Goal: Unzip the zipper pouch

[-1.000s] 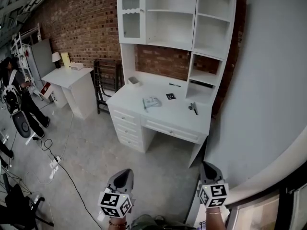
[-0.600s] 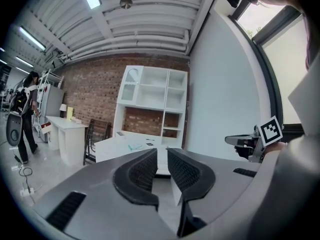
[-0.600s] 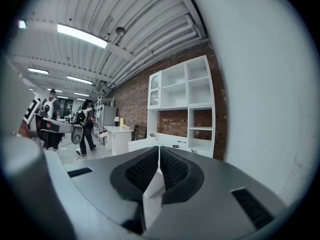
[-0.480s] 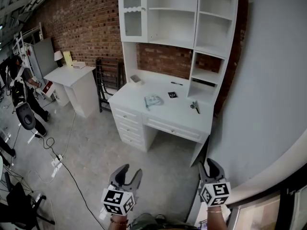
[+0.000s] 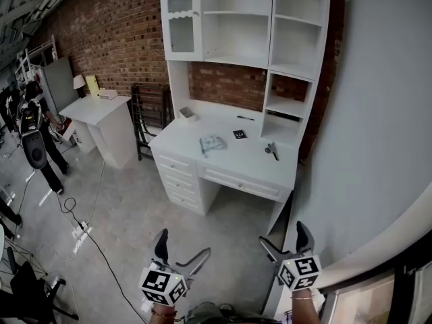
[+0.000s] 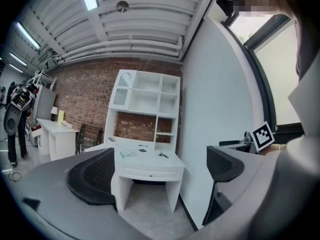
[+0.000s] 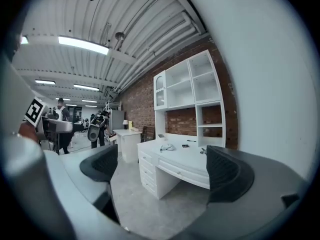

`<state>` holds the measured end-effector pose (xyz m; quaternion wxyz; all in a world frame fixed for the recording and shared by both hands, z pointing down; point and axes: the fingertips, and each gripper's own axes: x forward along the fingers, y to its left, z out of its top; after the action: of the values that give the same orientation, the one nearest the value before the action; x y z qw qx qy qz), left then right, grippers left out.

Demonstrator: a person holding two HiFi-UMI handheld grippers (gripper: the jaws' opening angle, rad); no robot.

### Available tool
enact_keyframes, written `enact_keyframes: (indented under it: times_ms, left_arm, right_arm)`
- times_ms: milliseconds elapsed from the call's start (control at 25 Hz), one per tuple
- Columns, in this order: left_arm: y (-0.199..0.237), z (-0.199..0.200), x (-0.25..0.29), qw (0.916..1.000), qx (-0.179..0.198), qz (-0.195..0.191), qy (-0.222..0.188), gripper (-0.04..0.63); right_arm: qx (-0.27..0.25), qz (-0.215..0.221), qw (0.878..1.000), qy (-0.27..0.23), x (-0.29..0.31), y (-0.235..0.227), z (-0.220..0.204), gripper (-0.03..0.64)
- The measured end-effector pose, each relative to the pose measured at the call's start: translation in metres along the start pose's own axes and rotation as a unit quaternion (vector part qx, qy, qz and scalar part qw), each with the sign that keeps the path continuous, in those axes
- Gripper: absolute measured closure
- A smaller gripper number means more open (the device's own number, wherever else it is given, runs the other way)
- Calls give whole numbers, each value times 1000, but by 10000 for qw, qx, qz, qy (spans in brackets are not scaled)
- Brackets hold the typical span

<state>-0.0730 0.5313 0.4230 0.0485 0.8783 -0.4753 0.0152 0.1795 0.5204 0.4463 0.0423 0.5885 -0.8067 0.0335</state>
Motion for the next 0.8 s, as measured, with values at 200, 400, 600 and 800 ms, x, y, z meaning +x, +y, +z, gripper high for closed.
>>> enact_keyframes:
  times_ms: [200, 400, 600, 800]
  left_arm:
    - [-12, -7, 11, 9996, -56, -237, 123, 23]
    - [-32, -15, 17, 9977, 201, -566, 305, 23]
    - [-20, -5, 17, 9985, 382, -396, 35, 26]
    - [-8, -6, 37, 9988, 327, -367, 56, 26]
  right_arm:
    - [-7, -42, 10000, 3, 2, -4, -1, 43]
    - [194, -171, 9997, -39, 6, -13, -2, 43]
    - [122, -65, 9999, -67, 8, -10, -5, 46]
    - [-90, -165, 9996, -194, 17, -21, -2, 48]
